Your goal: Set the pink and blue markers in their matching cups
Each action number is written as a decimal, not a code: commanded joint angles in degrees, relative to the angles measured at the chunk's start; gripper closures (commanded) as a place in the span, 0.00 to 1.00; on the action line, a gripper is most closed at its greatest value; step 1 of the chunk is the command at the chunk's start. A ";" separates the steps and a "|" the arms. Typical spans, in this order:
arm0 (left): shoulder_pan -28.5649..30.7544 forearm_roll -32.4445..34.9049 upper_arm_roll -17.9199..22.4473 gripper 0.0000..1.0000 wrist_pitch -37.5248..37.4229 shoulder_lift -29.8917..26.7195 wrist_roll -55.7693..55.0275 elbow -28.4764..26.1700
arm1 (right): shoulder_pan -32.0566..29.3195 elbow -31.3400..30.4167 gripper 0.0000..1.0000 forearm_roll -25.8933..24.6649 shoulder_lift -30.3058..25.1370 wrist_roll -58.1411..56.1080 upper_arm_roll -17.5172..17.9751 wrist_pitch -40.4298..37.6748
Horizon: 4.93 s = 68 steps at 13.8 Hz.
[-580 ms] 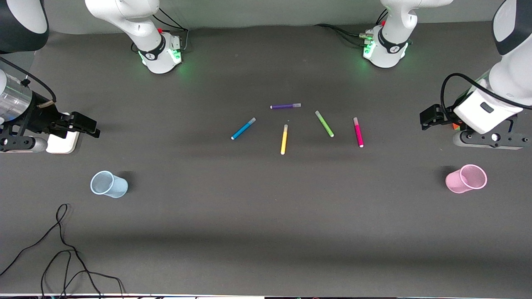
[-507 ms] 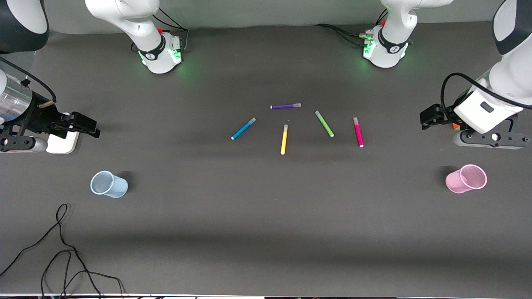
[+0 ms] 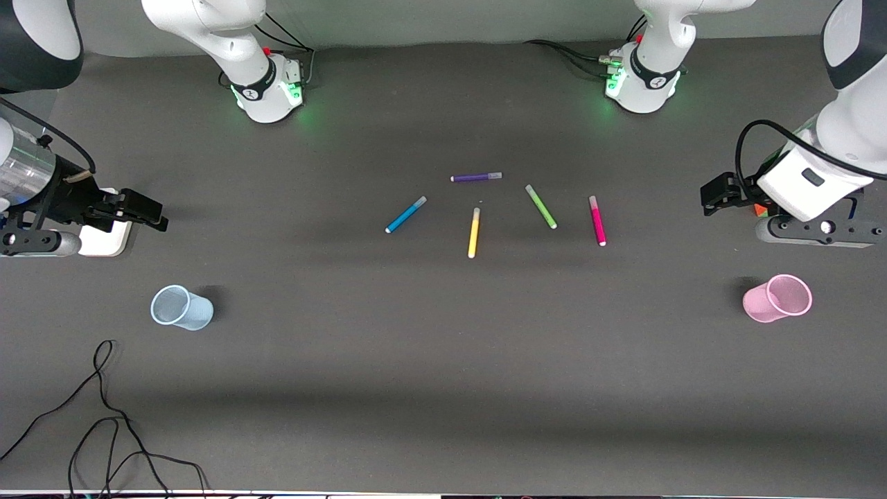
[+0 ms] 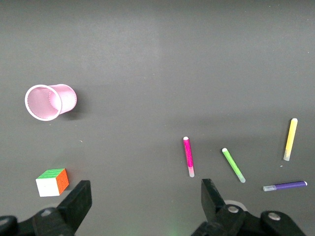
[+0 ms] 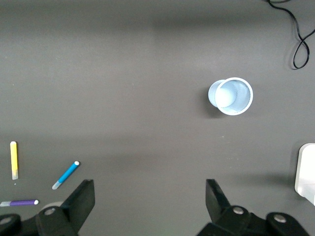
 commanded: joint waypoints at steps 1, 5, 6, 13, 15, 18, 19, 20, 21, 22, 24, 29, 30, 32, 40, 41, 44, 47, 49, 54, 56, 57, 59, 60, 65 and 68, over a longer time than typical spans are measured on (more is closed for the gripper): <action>-0.09 -1.29 -0.03 0.01 0.62 -2.20 -0.73 -2.99 | 0.31 -0.03 0.00 0.95 0.35 7.36 3.18 0.73; -0.18 -1.39 0.06 0.01 3.86 -4.57 -0.73 -8.17 | 0.40 -0.03 0.00 0.95 1.84 26.42 13.54 2.83; -0.18 -1.39 -0.03 0.01 5.00 -5.10 -0.73 -9.48 | 0.48 -0.12 0.00 0.95 2.54 31.34 16.27 4.05; -2.20 -1.56 -1.08 0.01 16.95 -11.34 -1.70 -27.50 | 2.14 -3.35 0.00 0.77 10.19 55.80 29.21 14.41; -2.73 -1.56 -1.34 0.01 18.89 -11.52 -2.49 -30.14 | 2.94 -10.80 0.00 0.77 10.37 57.84 29.39 21.96; -3.69 -1.74 -1.35 0.01 22.84 -11.78 -3.19 -34.44 | 3.12 -21.00 0.00 -0.02 10.81 60.73 30.97 32.16; -3.78 -2.43 -1.35 0.01 24.59 -12.05 -3.19 -36.29 | 4.25 -23.30 0.00 -0.71 11.51 61.70 31.23 34.45; -3.87 -3.31 -1.43 0.01 26.18 -12.05 -3.19 -38.22 | 4.70 -24.80 0.00 -2.37 12.91 63.54 31.23 36.48; -4.48 -3.84 -1.52 0.01 27.67 -12.14 -3.19 -39.98 | 5.31 -25.68 0.00 -5.44 14.92 66.25 31.32 38.15; -5.27 -3.93 -1.61 0.01 28.73 -12.14 -3.28 -41.30 | 6.54 -26.21 0.00 -9.12 16.94 69.94 31.32 39.30; -5.80 -4.11 -1.70 0.01 29.88 -12.05 -5.29 -43.59 | 6.99 -26.83 0.00 -16.24 21.51 76.53 31.32 41.94; -11.51 -5.86 -1.78 0.02 37.60 -10.82 -8.29 -51.23 | 7.08 -29.30 0.00 -21.64 26.45 81.84 31.41 48.71; -12.21 -5.87 -1.78 0.02 40.23 -10.04 -8.47 -52.90 | 7.16 -29.30 0.01 -21.73 26.72 82.01 31.32 48.72; -12.40 -5.87 -1.78 0.02 46.29 -8.10 -8.47 -56.15 | 7.78 -29.30 0.04 -21.73 27.60 82.19 31.32 48.89; -13.54 -5.87 -1.78 0.03 66.07 2.35 -8.47 -61.62 | 7.69 -31.49 0.19 -21.73 28.39 82.89 31.32 50.74; -13.54 -5.87 -1.78 0.03 68.45 3.76 -8.47 -62.05 | 7.69 -31.49 0.25 -21.73 28.30 82.89 31.32 50.74; -13.45 -5.87 -1.78 0.03 72.77 5.53 -8.47 -63.37 | 7.69 -31.58 0.38 -21.73 28.39 82.89 31.23 50.82; -13.36 -5.87 -1.78 0.03 73.48 5.35 -8.38 -64.77 | 7.60 -31.84 0.49 -22.52 29.00 82.89 31.23 51.70; -13.36 -5.87 -1.78 0.03 76.71 5.44 -8.29 -67.05 | 7.60 -32.02 0.49 -22.60 29.09 82.89 31.06 52.14; -13.36 -5.87 -1.78 0.03 77.70 5.00 -8.29 -68.91 | 7.43 -33.07 0.70 -23.48 29.18 82.89 30.88 53.28; -13.45 -5.87 -1.78 0.17 78.40 5.18 -8.29 -69.00 | 7.17 -33.08 0.93 -23.48 29.18 82.72 30.88 53.20; -13.45 -5.87 -1.78 0.30 78.84 5.44 -8.29 -68.91 | 7.16 -32.99 1.00 -23.48 29.09 82.72 30.88 53.11; -13.45 -5.87 -1.78 0.52 78.93 5.35 -8.29 -68.91 | 7.08 -32.81 1.00 -23.48 29.09 82.72 30.88 53.02; -13.45 -5.87 -1.78 0.58 79.02 5.35 -8.38 -68.91 | 7.08 -32.64 1.00 -23.48 29.09 82.89 30.80 52.76; -13.54 -5.87 -1.78 1.00 80.33 5.35 -8.55 -68.91 | 7.08 -29.13 1.00 -23.40 24.45 81.67 31.14 42.16; -13.54 -5.87 -1.87 1.00 80.51 5.35 -11.09 -68.74 | 6.90 -27.36 1.00 -23.40 19.53 77.02 31.15 35.55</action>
